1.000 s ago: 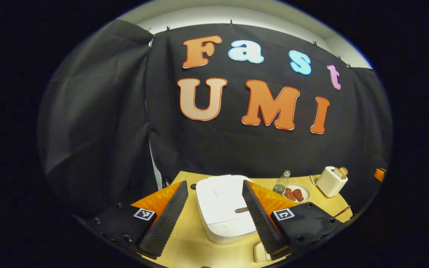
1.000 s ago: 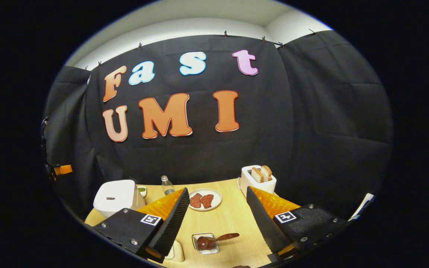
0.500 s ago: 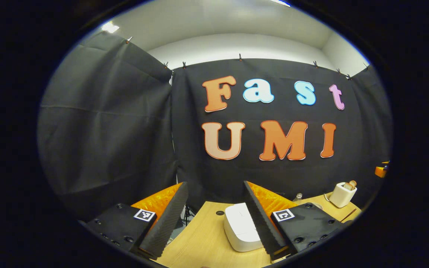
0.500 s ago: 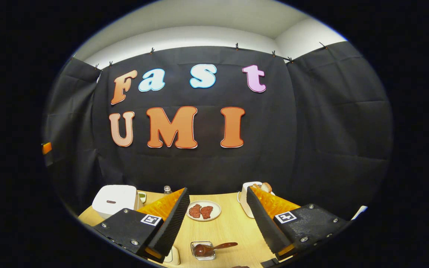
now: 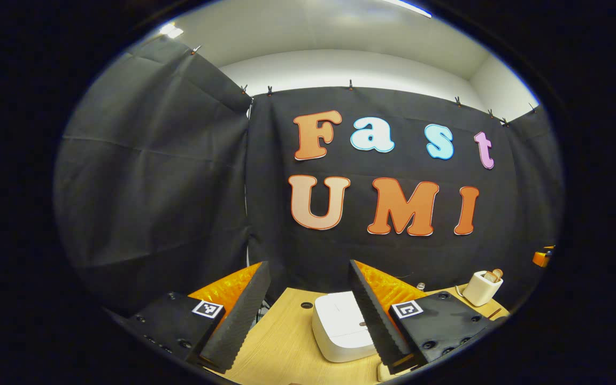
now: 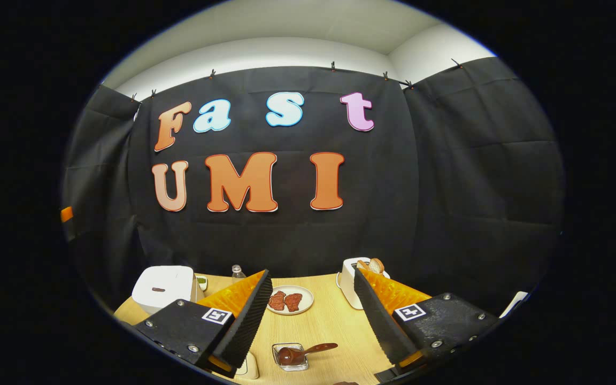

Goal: Close the left gripper, press the button to open the rice cooker; take a wooden spoon from the chopstick holder with the right hand, scoop a spoonful of rice and pour it into the rice cooker, then put the wooden spoon back into the chopstick holder.

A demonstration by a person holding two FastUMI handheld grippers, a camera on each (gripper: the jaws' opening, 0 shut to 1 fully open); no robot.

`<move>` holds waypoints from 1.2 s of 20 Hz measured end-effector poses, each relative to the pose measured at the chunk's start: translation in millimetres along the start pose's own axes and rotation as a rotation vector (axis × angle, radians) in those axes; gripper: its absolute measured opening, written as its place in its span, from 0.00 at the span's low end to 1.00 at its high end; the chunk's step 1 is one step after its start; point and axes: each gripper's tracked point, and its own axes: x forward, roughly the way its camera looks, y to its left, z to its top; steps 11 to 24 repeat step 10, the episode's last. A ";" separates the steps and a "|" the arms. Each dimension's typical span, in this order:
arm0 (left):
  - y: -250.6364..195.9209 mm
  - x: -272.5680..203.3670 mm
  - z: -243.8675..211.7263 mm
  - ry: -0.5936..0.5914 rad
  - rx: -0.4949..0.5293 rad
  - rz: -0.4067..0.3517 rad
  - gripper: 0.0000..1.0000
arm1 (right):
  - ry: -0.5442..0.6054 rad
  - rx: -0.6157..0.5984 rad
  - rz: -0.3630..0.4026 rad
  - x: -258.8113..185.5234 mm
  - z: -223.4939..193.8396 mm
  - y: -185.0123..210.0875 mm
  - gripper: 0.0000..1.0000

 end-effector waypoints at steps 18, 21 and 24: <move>-1.5 6.6 -7.6 0.018 -0.011 -0.026 1.00 | 0.002 0.013 -0.036 -7.7 -4.6 -7.1 0.95; -1.5 6.6 -7.6 0.018 -0.011 -0.026 1.00 | 0.002 0.013 -0.036 -7.7 -4.6 -7.1 0.95; -1.5 6.6 -7.6 0.018 -0.011 -0.026 1.00 | 0.002 0.013 -0.036 -7.7 -4.6 -7.1 0.95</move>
